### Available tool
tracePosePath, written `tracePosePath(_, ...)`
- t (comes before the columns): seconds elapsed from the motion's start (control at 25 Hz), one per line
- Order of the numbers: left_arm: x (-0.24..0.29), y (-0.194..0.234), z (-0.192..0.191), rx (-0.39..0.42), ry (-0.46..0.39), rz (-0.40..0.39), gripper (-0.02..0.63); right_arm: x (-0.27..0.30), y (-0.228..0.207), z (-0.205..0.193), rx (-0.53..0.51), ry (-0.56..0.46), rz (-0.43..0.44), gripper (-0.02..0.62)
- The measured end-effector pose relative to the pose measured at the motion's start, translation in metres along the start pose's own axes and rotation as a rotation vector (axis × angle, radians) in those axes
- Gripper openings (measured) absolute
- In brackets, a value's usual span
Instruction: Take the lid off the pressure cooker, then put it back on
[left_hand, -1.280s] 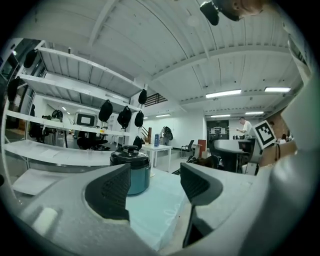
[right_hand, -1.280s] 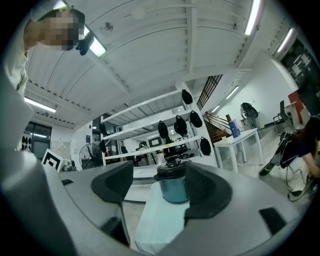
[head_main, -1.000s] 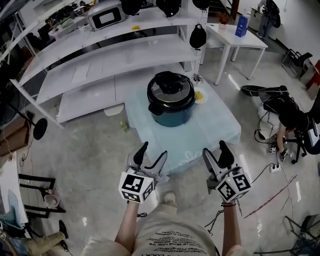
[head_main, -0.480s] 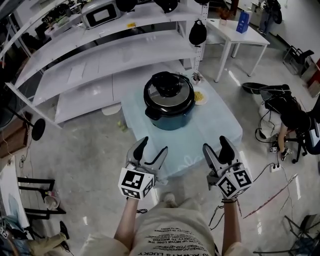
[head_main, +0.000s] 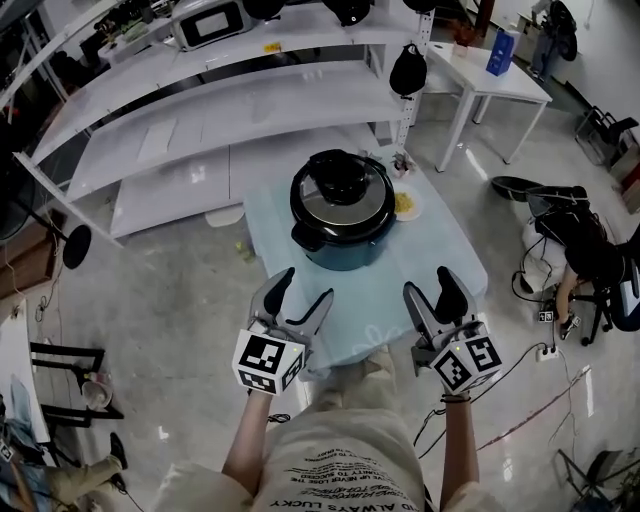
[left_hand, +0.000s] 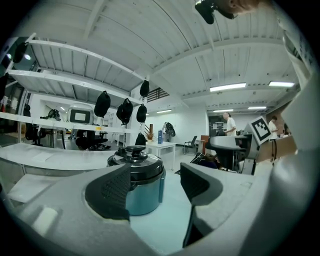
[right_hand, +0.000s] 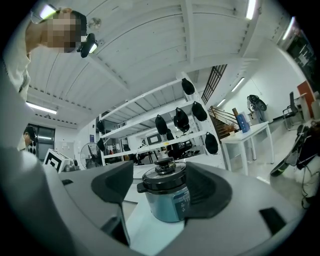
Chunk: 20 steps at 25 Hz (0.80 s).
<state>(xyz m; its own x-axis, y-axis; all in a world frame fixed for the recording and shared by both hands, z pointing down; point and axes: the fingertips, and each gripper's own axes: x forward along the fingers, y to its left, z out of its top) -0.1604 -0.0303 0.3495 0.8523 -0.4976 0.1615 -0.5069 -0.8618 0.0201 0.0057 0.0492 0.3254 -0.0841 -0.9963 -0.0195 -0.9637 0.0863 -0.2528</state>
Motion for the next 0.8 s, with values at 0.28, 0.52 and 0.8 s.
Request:
tracePosePath(0.28,0.038,0.028,0.011,-0.007,-0.007,0.077,0.299,0.055,-0.031,0.011,0.015,0.009,0.08,0.311)
tracePosePath(0.52,0.074,0.048,0.021,-0.023,-0.004,0.146,0.299,0.108,-0.054,0.019,-0.001,0.06,0.183,0.311)
tracePosePath(0.8,0.112,0.063,0.025,-0.008,0.031,0.21,0.299,0.164,-0.068,0.019,-0.031,0.13,0.337,0.311)
